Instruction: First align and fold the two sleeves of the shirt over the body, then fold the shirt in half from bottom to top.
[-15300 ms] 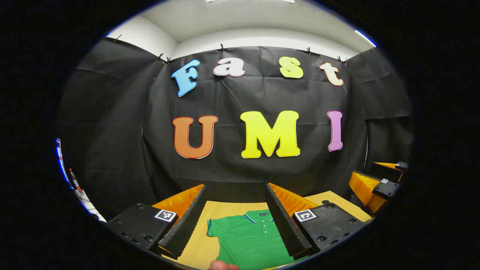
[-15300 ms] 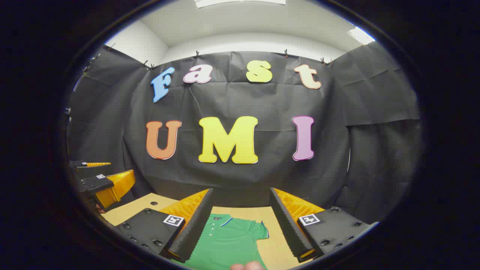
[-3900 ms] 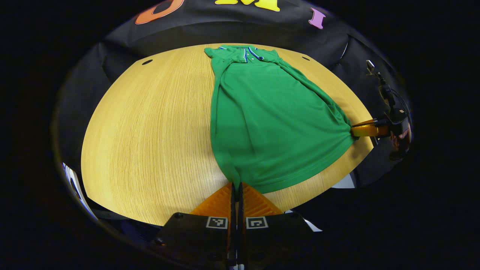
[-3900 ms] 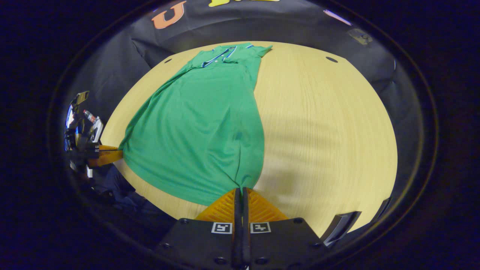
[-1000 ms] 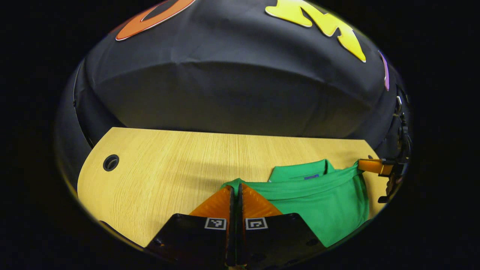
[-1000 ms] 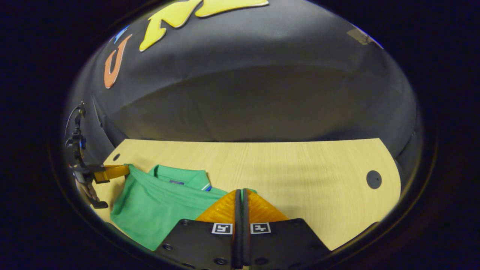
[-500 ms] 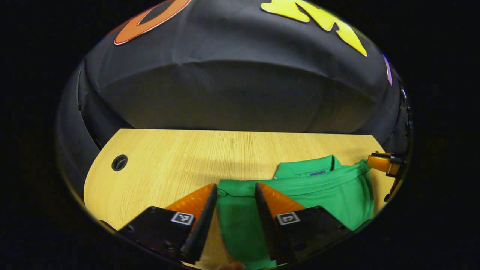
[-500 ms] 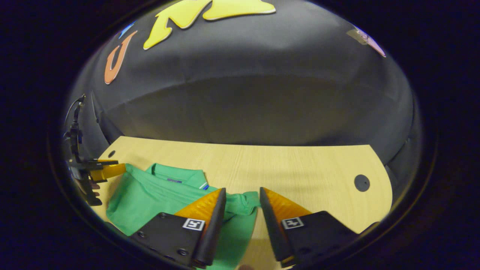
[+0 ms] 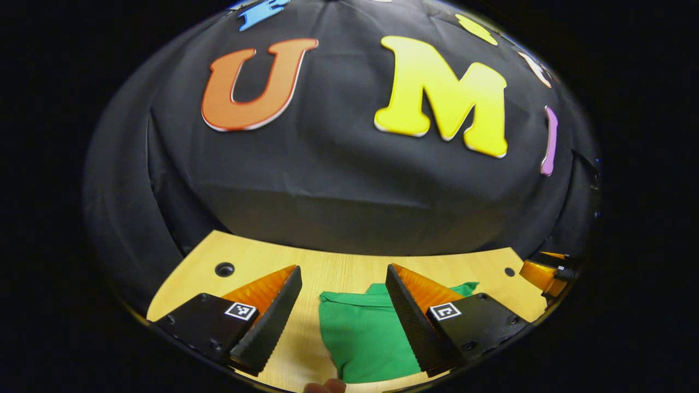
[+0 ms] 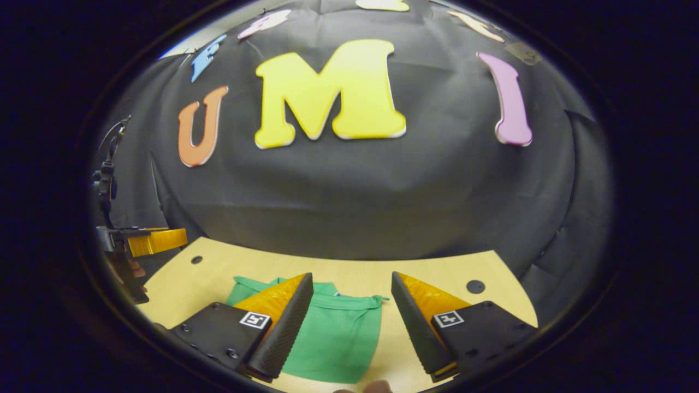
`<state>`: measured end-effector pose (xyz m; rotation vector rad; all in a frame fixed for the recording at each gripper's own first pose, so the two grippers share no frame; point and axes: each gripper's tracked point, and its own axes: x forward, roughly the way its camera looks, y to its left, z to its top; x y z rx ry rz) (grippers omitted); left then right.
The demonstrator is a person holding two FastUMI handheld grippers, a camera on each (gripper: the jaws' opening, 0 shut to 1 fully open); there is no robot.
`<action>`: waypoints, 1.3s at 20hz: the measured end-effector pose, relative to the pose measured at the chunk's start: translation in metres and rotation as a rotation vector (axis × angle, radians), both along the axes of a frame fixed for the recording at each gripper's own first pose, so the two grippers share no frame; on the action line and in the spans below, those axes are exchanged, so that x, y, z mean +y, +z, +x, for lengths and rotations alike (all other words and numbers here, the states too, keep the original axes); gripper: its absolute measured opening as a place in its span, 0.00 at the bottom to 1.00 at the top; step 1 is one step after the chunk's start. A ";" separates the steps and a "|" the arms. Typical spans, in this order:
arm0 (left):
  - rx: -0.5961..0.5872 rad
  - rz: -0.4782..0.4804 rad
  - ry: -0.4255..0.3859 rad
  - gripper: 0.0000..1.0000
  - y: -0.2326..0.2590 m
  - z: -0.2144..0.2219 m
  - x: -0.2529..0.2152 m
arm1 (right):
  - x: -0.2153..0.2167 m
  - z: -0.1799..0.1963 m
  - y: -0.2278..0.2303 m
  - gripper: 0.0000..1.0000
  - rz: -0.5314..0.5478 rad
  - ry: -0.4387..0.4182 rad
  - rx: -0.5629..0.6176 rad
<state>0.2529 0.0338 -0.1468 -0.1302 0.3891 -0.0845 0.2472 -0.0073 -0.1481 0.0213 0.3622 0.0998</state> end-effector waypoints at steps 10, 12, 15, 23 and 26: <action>-0.362 0.082 0.015 0.98 0.176 -0.204 -0.007 | -0.012 -0.206 0.139 0.91 -0.025 -0.070 -0.240; -0.387 0.094 0.018 0.98 0.184 -0.237 -0.014 | -0.012 -0.237 0.140 0.91 -0.032 -0.085 -0.246; -0.380 0.058 0.016 0.98 0.176 -0.273 -0.025 | -0.001 -0.279 0.134 0.92 0.017 -0.107 -0.257; -0.306 0.037 0.055 0.98 0.146 -0.311 -0.026 | 0.006 -0.315 0.136 0.94 -0.038 -0.108 -0.317; -0.310 0.041 0.050 0.98 0.148 -0.313 -0.029 | 0.000 -0.314 0.133 0.94 -0.027 -0.123 -0.306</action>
